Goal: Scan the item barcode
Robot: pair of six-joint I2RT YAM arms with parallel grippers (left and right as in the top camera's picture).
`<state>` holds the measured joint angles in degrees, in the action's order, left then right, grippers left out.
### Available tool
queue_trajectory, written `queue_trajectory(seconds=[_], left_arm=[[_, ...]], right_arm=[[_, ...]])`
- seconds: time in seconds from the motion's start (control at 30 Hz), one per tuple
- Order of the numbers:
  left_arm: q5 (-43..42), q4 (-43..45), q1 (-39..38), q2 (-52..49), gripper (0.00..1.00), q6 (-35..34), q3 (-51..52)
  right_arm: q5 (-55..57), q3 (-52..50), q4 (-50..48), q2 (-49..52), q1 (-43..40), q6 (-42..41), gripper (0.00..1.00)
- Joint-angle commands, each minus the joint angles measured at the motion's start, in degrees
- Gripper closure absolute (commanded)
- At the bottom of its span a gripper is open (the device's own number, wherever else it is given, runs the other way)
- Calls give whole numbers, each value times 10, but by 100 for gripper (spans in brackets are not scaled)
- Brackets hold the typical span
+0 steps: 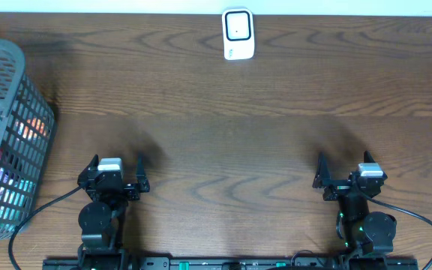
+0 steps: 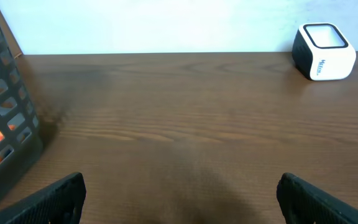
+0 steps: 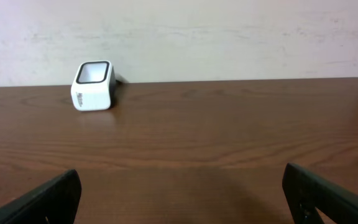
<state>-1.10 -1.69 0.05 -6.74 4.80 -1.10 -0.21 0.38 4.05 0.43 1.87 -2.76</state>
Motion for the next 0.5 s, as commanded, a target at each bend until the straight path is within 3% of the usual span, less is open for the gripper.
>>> queue_trajectory(seconds=[0.0, 0.3, 0.4, 0.47], left_arm=[[20, -26, 0, 1, 2, 8, 8], [3, -19, 0, 1, 2, -7, 8], [-340, -5, 0, 1, 2, -236, 8], [-469, 3, 0, 1, 2, -327, 8]], right_arm=[[1, -1, 2, 0, 3, -6, 1], [1, -1, 2, 0, 3, -6, 1], [1, -1, 2, 0, 3, -6, 1], [1, -1, 3, 0, 3, -6, 1]])
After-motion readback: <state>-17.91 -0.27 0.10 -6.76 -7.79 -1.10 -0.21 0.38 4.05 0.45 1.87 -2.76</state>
